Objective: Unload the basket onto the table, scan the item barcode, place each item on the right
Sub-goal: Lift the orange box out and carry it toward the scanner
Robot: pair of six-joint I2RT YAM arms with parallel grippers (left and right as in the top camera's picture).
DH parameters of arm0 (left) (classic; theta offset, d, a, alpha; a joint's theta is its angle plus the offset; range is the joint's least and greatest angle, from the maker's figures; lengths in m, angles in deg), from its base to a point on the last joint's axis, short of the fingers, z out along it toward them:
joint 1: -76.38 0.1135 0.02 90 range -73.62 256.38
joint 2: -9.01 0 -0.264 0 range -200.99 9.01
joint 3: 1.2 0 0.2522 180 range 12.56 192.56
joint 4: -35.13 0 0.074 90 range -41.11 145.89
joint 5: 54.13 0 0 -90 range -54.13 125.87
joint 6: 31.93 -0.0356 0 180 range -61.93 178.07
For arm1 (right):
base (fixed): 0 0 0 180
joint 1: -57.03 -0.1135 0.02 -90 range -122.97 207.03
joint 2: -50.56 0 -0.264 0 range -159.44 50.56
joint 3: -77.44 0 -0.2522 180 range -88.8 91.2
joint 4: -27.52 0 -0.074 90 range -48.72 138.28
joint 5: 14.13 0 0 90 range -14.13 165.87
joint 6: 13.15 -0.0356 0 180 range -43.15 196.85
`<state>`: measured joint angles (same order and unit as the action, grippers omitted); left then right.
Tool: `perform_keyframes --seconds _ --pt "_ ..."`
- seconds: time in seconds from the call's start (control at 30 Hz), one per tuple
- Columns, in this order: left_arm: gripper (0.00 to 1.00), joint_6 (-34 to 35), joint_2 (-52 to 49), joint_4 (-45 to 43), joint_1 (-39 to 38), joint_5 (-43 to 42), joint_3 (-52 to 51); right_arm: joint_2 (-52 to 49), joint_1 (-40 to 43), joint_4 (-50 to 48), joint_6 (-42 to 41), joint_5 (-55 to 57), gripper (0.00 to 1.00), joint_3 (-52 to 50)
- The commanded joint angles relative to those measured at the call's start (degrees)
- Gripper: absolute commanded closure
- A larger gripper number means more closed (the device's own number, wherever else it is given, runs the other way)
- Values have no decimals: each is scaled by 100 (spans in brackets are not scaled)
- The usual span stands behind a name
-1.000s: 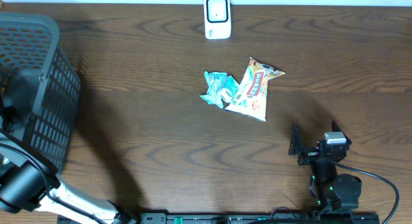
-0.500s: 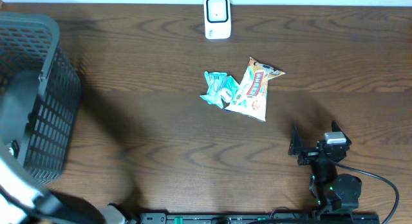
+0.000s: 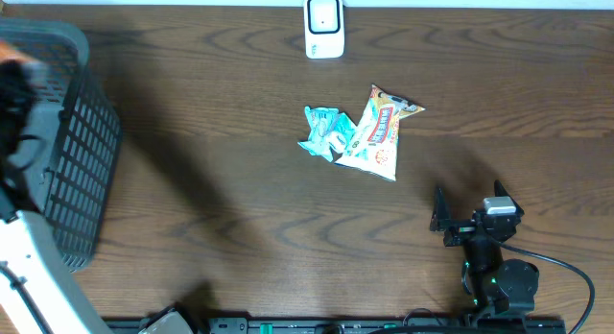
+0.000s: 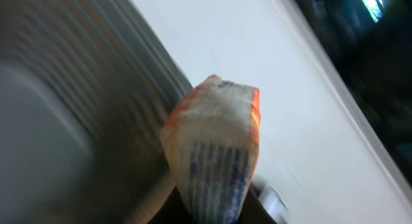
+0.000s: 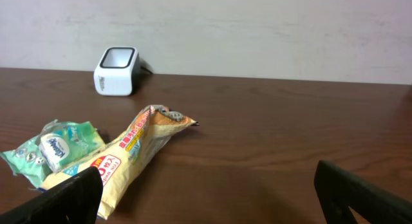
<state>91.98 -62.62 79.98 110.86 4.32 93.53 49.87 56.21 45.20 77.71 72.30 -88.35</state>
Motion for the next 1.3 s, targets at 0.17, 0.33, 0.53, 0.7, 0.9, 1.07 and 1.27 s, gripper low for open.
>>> perform_keyframes --seconds 0.17,0.33,0.53,0.7,0.9,1.07,1.27 --pt "92 -155 -221 382 -1993 -894 13 31 13 17 4 20 1 -13" --pt "92 -455 -549 358 -3257 -321 13 31 13 17 4 20 1 -13" --pt "92 -452 -1338 170 -4461 229 13 31 13 17 4 20 1 -13" --pt "85 -238 -2223 -485 -5226 227 13 31 13 17 4 20 1 -13" --pt "85 595 -3241 -1519 -5864 227 13 31 13 17 4 20 1 -13" --pt "76 632 -3812 -1873 -6168 229 13 31 13 17 4 20 1 -13" --pt "44 625 -4155 -1899 -6258 271 13 31 13 17 4 20 1 -13"
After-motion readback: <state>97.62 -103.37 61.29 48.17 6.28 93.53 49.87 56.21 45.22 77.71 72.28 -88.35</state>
